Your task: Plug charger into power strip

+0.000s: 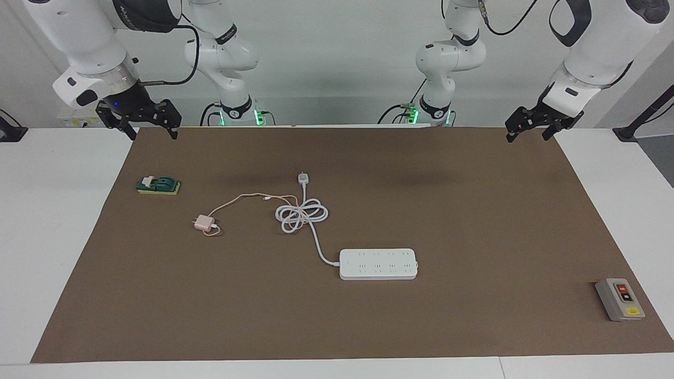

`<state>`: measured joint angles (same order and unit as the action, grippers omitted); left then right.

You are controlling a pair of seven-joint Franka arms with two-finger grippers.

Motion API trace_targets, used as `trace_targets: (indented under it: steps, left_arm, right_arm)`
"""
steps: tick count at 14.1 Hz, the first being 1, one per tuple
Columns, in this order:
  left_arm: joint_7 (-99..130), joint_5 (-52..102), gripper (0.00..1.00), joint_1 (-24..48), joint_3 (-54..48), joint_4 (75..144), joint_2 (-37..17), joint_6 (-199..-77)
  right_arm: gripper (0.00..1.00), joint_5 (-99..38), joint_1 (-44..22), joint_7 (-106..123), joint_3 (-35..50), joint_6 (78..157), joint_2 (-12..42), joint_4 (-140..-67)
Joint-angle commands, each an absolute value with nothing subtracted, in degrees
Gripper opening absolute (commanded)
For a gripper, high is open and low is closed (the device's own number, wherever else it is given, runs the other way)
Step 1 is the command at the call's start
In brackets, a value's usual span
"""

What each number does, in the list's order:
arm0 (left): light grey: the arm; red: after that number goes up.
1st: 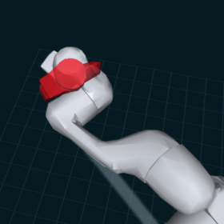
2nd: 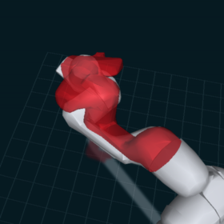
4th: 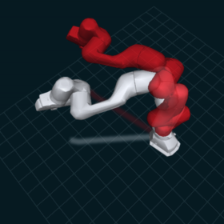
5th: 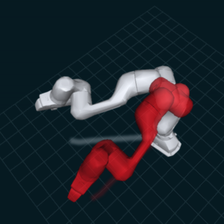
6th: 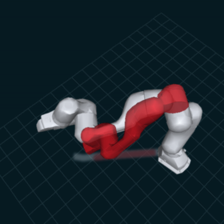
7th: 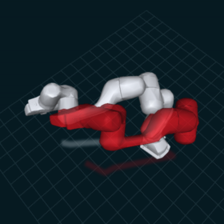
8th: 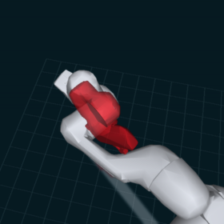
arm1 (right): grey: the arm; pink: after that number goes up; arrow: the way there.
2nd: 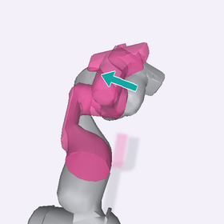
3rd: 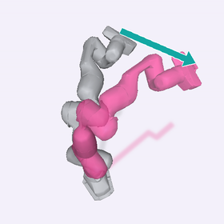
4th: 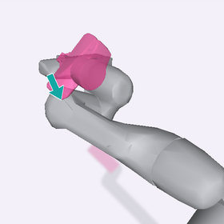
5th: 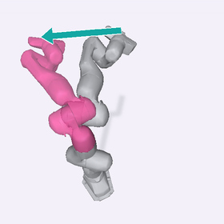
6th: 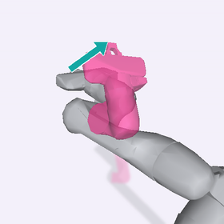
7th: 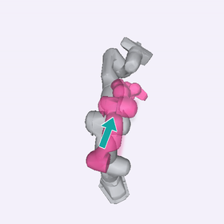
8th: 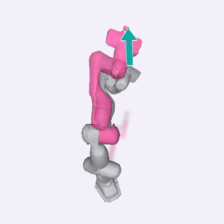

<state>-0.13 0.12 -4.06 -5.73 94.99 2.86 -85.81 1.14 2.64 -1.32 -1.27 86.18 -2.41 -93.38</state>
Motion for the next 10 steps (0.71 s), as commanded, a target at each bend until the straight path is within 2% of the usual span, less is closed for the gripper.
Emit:
trace_targets:
  steps: [1, 4, 6, 8, 10]
  left_arm:
    - [-0.44, -0.26, 1.0, -2.73, -5.36, 95.97, 3.25, -87.44]
    - [-0.26, -0.18, 1.0, -1.23, -5.36, 98.69, 4.04, -90.96]
    - [-0.09, -0.18, 1.0, -1.14, -5.45, 99.14, 4.48, -91.05]
    - [1.57, -0.18, 1.0, 0.08, -5.45, 99.23, 4.48, -90.88]
    - [3.25, -0.26, 1.0, -0.52, -5.36, 99.23, 4.48, -90.88]
  right_arm:
    - [1.0, -1.65, 4.92, -13.84, -0.88, 87.71, -2.81, -96.23]
    - [1.0, -7.1, 8.42, -26.51, -0.88, 87.89, -1.76, -98.61]
    - [1.0, -11.66, 11.32, -33.1, -0.97, 88.24, 0.87, -98.7]
    - [1.0, -18.6, 14.31, -40.57, -0.97, 90.34, 3.86, -99.22]
    - [1.0, -24.57, 15.99, -45.94, -1.05, 93.41, 4.57, -102.11]
